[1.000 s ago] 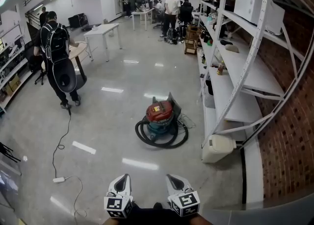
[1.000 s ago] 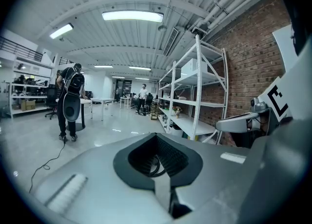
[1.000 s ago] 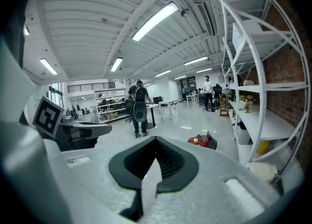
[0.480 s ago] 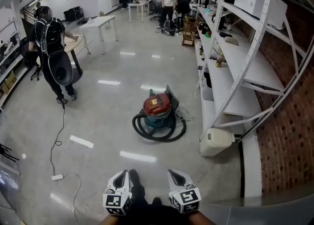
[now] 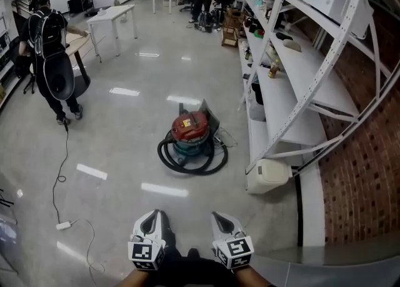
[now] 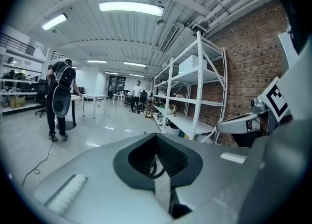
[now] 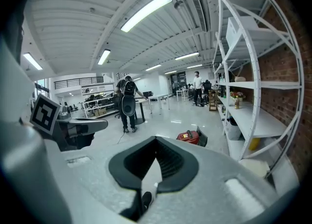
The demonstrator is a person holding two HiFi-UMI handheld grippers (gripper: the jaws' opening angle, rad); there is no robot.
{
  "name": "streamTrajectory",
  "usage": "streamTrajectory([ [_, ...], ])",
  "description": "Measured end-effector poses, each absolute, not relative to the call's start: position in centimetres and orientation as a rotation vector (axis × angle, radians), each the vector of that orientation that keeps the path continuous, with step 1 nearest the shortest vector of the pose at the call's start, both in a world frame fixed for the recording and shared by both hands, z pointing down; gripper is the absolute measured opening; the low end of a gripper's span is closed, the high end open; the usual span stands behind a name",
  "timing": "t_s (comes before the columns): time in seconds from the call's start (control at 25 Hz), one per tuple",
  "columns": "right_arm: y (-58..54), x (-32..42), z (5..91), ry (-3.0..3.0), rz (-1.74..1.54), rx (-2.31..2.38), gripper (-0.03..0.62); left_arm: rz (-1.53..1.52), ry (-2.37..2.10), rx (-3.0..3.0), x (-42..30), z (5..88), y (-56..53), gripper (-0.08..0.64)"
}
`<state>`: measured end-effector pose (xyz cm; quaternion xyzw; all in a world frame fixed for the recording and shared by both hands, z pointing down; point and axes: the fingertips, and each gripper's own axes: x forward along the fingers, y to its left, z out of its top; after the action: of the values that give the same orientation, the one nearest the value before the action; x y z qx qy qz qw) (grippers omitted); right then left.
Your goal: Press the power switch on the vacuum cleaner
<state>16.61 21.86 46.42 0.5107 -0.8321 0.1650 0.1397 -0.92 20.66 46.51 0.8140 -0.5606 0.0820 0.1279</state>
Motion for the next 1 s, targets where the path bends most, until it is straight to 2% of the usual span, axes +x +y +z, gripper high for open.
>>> streamTrajectory([
  [0.52, 9.5, 10.6, 47.2, -2.355, 0.461, 1.418, -0.008, 0.237, -1.656, 2.336, -7.4, 47.0, 8.9, 0.015],
  [1.0, 1.1, 7.2, 42.8, -2.296, 0.406, 1.516, -0.008, 0.112, -1.561, 2.426, -11.2, 43.6, -0.7, 0.015],
])
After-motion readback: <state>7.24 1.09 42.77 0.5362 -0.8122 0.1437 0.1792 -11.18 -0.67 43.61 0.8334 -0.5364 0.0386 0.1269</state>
